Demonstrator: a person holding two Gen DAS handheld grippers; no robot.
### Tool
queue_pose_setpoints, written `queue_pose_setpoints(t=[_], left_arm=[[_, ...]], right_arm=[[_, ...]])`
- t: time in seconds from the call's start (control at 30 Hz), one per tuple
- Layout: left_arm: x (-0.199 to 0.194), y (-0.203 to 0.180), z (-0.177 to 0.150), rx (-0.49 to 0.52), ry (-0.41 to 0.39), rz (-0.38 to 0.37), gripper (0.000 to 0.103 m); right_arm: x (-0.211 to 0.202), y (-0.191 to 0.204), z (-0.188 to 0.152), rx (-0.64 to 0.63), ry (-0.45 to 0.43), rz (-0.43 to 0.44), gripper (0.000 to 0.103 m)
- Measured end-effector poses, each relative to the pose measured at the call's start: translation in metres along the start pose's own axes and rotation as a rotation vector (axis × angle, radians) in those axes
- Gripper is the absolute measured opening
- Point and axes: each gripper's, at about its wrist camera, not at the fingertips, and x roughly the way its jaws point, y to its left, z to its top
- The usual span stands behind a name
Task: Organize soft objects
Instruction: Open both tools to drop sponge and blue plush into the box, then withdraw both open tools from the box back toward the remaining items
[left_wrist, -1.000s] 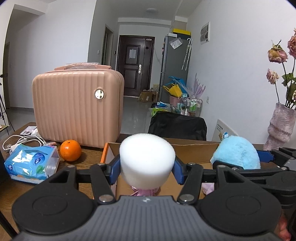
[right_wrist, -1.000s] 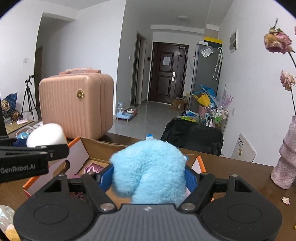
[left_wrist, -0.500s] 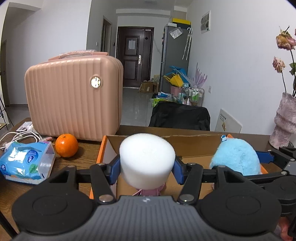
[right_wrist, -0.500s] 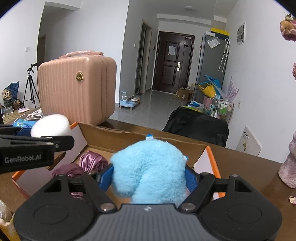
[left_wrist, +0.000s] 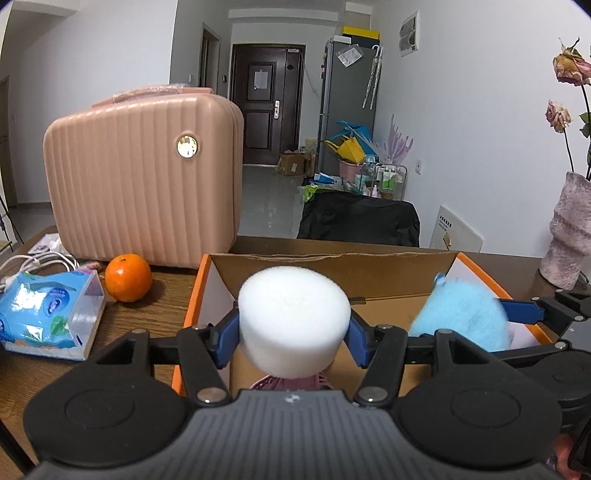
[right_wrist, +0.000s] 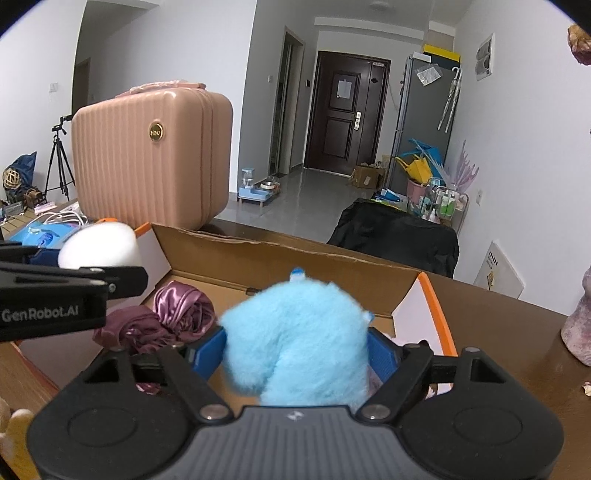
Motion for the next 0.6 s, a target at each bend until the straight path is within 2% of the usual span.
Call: queue_pose_setpoints(t=[0.07, 0.1, 0.23, 0.43, 0.6], left_arm=[[-0.0016, -0.0005, 0.0003, 0.004, -0.008, 0.005, 0.080], [-0.0020, -0.0003, 0.0005, 0.002, -0.012, 0.009, 0.084], [-0.0070, 0.0002, 0.0013, -0.003, -0.046, 0.044, 0.103], [-0.0068, 0.0033, 0.0036, -0.024, -0.052, 0.090, 0.103], [-0.0066, 0.0068, 0.0040, -0.038, -0.044, 0.096, 0.103]], right_arm=[[-0.0017, -0.0005, 0.0009, 0.001, -0.005, -0.010, 0.086], [-0.0022, -0.0009, 0.0011, 0.003, -0.006, -0.019, 0.091], [-0.0025, -0.0032, 0.0027, 0.008, 0.000, -0.060, 0.100], [-0.0032, -0.0042, 0.0027, 0.009, 0.002, -0.091, 0.102], [-0.0061, -0.0052, 0.0025, 0.009, -0.004, -0.096, 0.102]])
